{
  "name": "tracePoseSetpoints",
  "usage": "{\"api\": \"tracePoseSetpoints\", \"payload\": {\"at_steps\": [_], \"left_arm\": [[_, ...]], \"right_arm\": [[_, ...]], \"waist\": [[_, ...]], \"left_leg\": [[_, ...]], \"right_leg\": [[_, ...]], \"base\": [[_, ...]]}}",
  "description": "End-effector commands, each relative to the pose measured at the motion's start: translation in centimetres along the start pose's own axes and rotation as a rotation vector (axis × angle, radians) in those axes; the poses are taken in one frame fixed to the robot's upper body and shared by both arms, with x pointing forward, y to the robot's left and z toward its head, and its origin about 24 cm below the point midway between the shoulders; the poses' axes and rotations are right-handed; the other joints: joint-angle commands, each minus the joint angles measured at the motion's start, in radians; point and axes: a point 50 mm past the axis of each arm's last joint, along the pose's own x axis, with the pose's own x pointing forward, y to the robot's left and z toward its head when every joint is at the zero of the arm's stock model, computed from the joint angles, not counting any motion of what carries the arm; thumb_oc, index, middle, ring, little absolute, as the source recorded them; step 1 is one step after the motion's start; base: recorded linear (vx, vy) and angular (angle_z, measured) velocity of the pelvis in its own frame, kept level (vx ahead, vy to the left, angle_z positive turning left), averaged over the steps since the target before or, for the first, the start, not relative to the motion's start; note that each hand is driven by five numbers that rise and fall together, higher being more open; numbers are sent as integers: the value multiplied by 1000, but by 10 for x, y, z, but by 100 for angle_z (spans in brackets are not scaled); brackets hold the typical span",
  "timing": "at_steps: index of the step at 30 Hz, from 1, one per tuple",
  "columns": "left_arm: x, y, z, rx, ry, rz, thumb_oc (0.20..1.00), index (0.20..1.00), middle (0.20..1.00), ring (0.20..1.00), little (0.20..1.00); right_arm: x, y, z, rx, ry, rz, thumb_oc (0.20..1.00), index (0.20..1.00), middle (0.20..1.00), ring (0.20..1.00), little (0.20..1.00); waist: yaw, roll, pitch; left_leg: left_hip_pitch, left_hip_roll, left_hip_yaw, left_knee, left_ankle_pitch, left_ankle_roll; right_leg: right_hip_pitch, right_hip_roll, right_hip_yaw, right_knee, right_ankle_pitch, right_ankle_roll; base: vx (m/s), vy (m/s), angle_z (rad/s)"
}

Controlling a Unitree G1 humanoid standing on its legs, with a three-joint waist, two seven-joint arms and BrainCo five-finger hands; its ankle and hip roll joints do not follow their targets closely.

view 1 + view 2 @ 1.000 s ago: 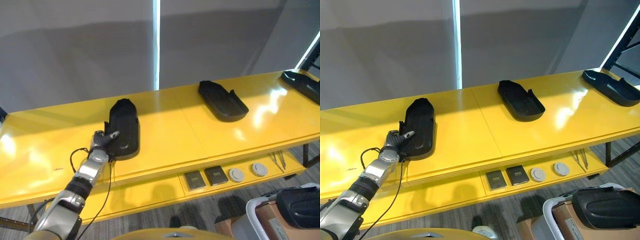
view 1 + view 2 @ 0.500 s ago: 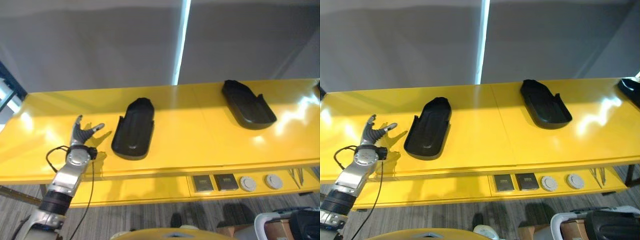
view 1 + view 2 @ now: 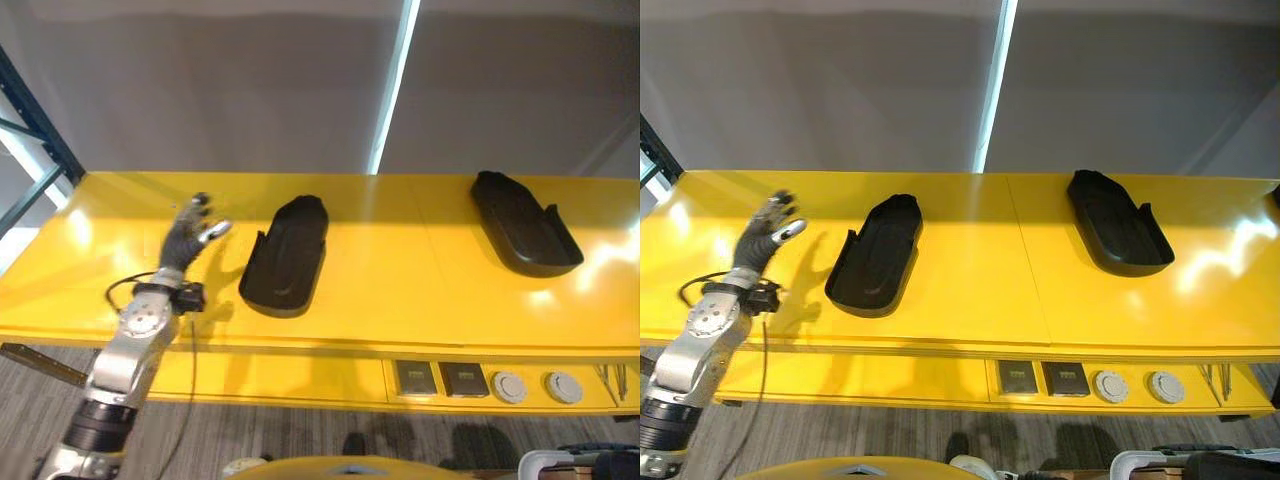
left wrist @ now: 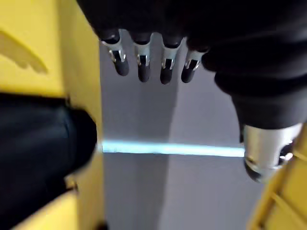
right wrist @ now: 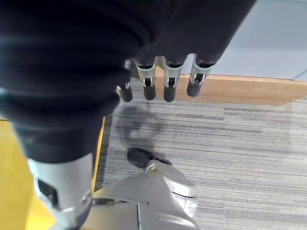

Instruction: Move parts from the plastic box to the shelf.

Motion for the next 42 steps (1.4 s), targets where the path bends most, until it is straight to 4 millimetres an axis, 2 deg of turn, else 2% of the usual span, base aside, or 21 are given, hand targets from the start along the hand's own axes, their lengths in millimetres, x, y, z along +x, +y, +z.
{"api": "tracePoseSetpoints", "payload": {"at_steps": [1,2,3,4,6,7,10,13,16,17,22,29,42], "left_arm": [[3,-13,18,-200,-138,-182,583,583,583,583,583],[2,-16,18,-239,-148,-213,548,548,548,548,548],[0,-20,17,-299,-163,-272,256,256,256,256,256],[-1,-22,18,-342,-172,-320,200,200,200,200,200],[-3,-24,20,-375,-187,-361,200,200,200,200,200],[-9,-28,25,-449,-217,-486,200,200,200,200,200],[-14,-31,27,-502,-230,-608,200,200,200,200,200],[-23,-25,34,-551,-244,-722,200,200,200,200,200],[-31,-28,34,-563,-198,-860,200,200,200,200,200],[-37,-32,30,-515,-125,-950,200,200,200,200,200],[-47,-31,14,-436,75,-1056,200,200,200,200,200],[-67,-23,-11,-471,288,-1064,200,200,200,200,200],[-86,-3,-33,-550,390,-958,200,200,200,200,200]], "right_arm": [[1,0,14,-34,-25,-6,1000,1000,1000,1000,1000],[1,1,14,-37,-24,-7,1000,1000,1000,1000,1000],[1,0,12,-40,-20,-9,1000,1000,1000,1000,1000],[1,-1,11,-42,-14,-12,1000,1000,1000,1000,1000],[1,-2,8,-46,-8,-14,1000,1000,1000,1000,1000],[1,-6,1,-56,9,-29,1000,1000,1000,1000,1000],[1,-9,-4,-50,24,-36,1000,1000,1000,1000,1000],[0,-13,-11,-67,38,-45,1000,1000,1000,1000,1000],[0,-14,-13,-89,41,-45,1000,1000,1000,1000,1000],[-1,-15,-11,-97,37,-43,1000,1000,1000,1000,1000],[-1,-20,-8,-124,27,-48,1000,1000,1000,1000,1000],[-3,-33,-3,-158,28,-62,1000,1000,1000,1000,1000],[-5,-42,-4,-179,36,-69,1000,1000,1000,1000,1000]], "waist": [[-12,-4,-22],[-13,-5,-22],[-14,-6,-21],[-14,-7,-21],[-14,-8,-21],[-11,-10,-20],[-9,-11,-17],[-5,-10,-16],[-2,-8,-19],[1,-5,-20],[-2,6,-26],[-8,22,-23],[-2,34,-16]], "left_leg": [[-73,21,-19,22,32,-11],[-73,21,-18,22,32,-11],[-74,21,-16,22,33,-10],[-73,21,-15,22,32,-10],[-73,21,-13,22,33,-10],[-75,22,-11,24,33,-10],[-74,23,-9,26,34,-10],[-73,26,-8,25,36,-12],[-73,25,-9,23,37,-13],[-72,25,-9,21,38,-12],[-73,24,-5,21,39,-12],[-77,21,0,30,38,-8],[-79,15,-4,31,39,-4]], "right_leg": [[65,-26,24,14,-69,68],[64,-26,26,14,-68,68],[62,-27,31,12,-65,68],[61,-27,33,11,-64,68],[60,-27,34,10,-63,69],[57,-29,38,9,-58,70],[57,-31,40,8,-54,70],[56,-37,39,8,-52,72],[56,-41,36,6,-50,73],[55,-43,34,6,-48,75],[52,-47,34,7,-46,79],[46,-52,40,10,-45,82],[47,-61,33,11,-42,84]], "base": [[-8,16,-3],[-11,20,-5],[-16,27,-5],[-14,25,-4],[-9,13,-2],[-20,27,-4],[-7,22,-2],[1,44,-1],[-3,36,-1],[-4,32,-1],[3,27,-3],[2,21,-2],[-1,2,0]]}}
